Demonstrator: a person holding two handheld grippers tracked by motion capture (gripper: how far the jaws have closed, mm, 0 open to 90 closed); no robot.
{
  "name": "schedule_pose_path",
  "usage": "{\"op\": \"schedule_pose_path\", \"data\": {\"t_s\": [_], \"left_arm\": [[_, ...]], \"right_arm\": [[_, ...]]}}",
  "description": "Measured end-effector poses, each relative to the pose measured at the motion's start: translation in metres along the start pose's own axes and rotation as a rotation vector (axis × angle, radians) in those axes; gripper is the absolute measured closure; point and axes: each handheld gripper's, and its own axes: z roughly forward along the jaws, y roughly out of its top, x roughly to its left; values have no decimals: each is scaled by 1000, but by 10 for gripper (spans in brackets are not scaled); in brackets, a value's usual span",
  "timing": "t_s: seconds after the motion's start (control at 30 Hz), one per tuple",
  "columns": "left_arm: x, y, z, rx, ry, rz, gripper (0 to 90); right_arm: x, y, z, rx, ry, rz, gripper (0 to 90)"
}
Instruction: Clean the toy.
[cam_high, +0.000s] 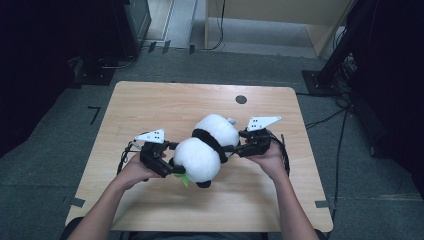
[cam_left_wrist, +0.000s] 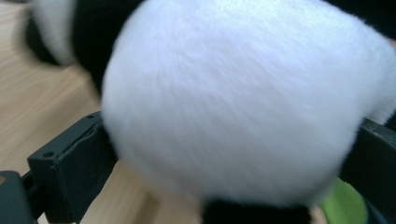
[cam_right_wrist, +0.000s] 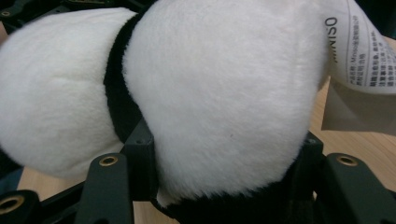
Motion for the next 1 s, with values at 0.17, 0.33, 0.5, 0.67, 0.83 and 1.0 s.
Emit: {"op": "schedule_pose_path", "data": {"t_s": [0.17,0.33,0.5,0.67,0.83,1.0], "left_arm": [[-3,-3,11,54,27,11,0],[-8,-3,16,82,48,50,27],[-8,-3,17,121,62,30,162],[-9,-2,12,81,103,16,380],[-11,1,9,69,123,28,438],[-10,4,3,37,158,34,443]], "right_arm": [[2,1,3,31,-37,-19,425],[7,5,5,13,-59,-41,424],[5,3,8,40,-68,-36,403],[2,3,4,14,-91,-27,324],[-2,0,0,23,-117,-20,227],[-6,-1,-11,41,-174,12,227]]}}
